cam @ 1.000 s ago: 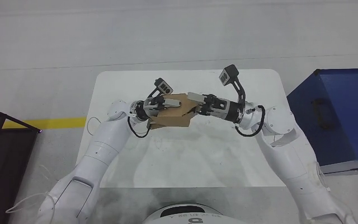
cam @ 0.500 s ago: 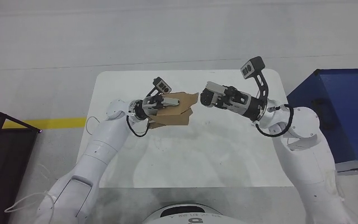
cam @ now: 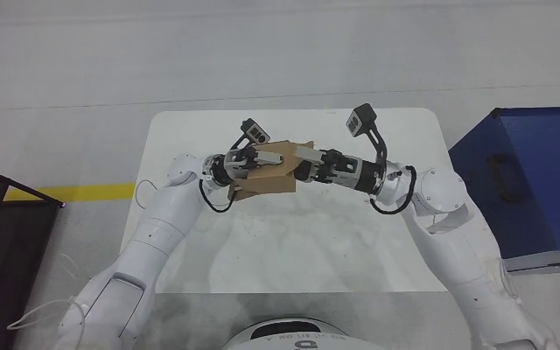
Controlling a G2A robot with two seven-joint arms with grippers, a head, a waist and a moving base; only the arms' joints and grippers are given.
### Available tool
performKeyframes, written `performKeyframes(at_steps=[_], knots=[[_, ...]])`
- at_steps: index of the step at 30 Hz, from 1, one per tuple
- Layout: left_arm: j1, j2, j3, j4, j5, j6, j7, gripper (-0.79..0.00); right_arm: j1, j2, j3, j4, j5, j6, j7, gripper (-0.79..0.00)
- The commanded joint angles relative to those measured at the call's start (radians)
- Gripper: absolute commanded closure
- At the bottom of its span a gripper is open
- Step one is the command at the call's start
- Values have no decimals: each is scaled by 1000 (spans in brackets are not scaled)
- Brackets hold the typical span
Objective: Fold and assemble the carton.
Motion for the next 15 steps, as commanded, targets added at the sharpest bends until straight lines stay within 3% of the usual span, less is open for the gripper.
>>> performKeyframes(at_steps=[1,15], knots=[[3,0,0,0,1,-2,0,0,8,-1,-8,6,5,4,8,-529],[15,7,-11,-14,8,4,0,0,16,9,77,-14,16,-5,-15,-545]])
